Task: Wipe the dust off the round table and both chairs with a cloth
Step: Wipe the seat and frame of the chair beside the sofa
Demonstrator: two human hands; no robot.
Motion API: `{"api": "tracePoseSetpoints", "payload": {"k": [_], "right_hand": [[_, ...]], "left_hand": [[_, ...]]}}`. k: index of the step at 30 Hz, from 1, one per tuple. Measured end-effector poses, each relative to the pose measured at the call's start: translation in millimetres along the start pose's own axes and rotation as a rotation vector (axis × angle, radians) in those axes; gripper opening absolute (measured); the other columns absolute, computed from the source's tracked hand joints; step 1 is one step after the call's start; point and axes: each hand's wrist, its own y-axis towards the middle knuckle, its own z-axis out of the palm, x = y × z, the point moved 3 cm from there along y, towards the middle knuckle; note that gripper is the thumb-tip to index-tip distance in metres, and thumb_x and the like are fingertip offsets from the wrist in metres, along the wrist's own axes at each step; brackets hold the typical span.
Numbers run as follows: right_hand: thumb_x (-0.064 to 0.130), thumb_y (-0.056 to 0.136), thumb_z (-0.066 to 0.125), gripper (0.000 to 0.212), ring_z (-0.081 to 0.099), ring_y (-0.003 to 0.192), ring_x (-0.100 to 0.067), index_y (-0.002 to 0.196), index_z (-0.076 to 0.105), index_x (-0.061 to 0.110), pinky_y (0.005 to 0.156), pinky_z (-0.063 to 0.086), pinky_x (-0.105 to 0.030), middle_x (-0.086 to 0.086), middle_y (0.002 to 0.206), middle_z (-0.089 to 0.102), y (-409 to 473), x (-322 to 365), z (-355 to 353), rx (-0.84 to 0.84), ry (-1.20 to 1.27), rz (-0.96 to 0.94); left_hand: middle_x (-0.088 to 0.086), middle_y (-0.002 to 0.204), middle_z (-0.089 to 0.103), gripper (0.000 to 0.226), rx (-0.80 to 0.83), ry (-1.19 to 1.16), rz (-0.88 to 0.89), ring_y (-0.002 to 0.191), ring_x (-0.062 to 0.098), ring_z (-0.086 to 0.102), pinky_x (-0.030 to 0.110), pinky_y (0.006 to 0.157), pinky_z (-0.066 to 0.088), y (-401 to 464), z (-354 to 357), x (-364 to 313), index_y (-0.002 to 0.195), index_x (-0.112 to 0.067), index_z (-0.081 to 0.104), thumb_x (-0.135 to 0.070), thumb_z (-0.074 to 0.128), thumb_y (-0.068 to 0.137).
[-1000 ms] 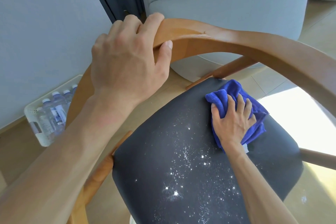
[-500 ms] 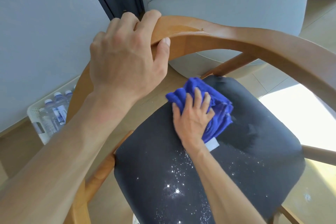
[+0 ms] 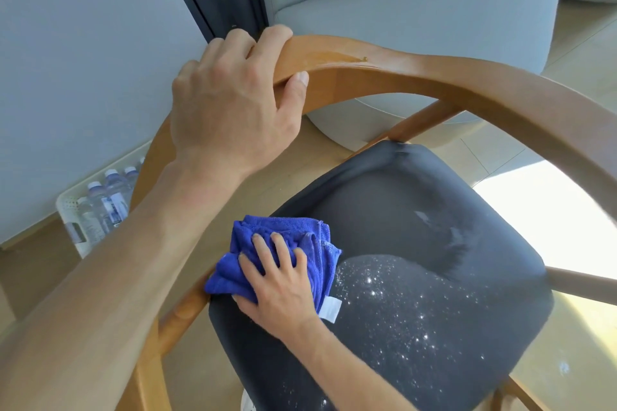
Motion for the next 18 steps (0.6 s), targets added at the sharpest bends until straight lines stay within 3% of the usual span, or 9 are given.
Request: {"api": "tracePoseSetpoints", "payload": {"k": [4,10,18], "right_hand": [[0.068,0.064,0.058,0.069,0.034,0.136,-0.043,0.124,0.053,0.033,0.099,0.032,-0.06,-0.008,0.148,0.039,0.3,-15.4,1.5,0.112,-0.052,-0.044],[0.052,0.071,0.06,0.047,0.046,0.107,-0.036,0.109,0.057,0.025,0.082,0.042,-0.05,-0.008,0.12,0.053,6.5,-15.8,-2.8,0.003,-0.007,-0.104],[0.035,0.072,0.063,0.032,0.053,0.096,-0.031,0.103,0.062,0.025,0.073,0.041,-0.04,-0.005,0.112,0.059,10.7,-43.1,-12.9,-0.096,0.027,-0.1]], "left_hand": [[0.014,0.103,0.058,0.048,-0.025,0.009,-0.006,0.092,0.034,0.055,0.036,0.07,0.029,-0.9,1.0,0.3,0.131,-0.018,0.049,-0.047,0.037,0.094],[0.014,0.101,0.058,0.046,-0.044,0.017,0.004,0.09,0.036,0.054,0.036,0.068,0.028,-1.7,2.3,1.7,0.13,-0.019,0.049,-0.047,0.038,0.094],[0.018,0.096,0.058,0.044,-0.073,0.025,0.007,0.086,0.042,0.053,0.04,0.065,0.029,-1.5,4.6,2.1,0.126,-0.017,0.051,-0.046,0.04,0.094]]}}
